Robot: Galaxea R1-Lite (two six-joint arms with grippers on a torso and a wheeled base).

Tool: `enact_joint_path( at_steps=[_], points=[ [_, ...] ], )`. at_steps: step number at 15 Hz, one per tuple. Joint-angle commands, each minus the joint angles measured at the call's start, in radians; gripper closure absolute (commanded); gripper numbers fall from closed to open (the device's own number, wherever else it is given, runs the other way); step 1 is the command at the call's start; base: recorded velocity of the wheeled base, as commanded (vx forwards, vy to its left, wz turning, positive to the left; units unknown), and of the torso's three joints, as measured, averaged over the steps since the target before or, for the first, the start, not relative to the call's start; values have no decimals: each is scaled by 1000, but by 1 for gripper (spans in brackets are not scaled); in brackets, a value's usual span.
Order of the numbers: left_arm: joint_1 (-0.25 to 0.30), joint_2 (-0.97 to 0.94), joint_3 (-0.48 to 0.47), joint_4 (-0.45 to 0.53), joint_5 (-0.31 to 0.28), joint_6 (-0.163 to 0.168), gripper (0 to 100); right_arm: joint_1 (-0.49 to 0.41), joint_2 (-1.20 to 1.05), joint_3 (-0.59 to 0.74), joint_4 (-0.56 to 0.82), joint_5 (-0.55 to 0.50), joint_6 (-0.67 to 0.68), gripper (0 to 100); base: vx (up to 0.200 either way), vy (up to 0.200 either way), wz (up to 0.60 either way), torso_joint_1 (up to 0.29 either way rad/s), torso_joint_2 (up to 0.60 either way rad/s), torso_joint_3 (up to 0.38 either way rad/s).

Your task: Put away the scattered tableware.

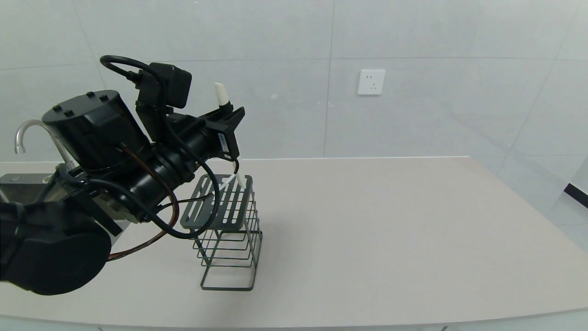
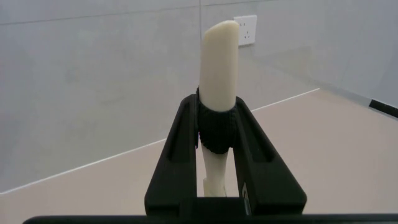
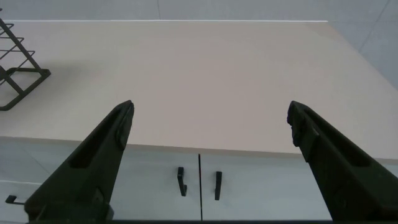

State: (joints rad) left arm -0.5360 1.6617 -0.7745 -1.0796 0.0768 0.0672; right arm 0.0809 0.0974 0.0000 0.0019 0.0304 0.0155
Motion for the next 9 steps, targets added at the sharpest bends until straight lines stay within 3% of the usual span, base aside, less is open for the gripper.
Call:
enact_joint_path(
  at_steps=[1, 9],
  points=[
    [2, 6, 0, 0, 3, 0, 100, 0, 5, 0, 0, 0, 0, 0, 0, 0, 0, 0, 0, 0],
    [11, 39, 0, -28, 3, 2, 100, 0, 5, 0, 0, 0, 0, 0, 0, 0, 0, 0, 0, 0]
  ],
)
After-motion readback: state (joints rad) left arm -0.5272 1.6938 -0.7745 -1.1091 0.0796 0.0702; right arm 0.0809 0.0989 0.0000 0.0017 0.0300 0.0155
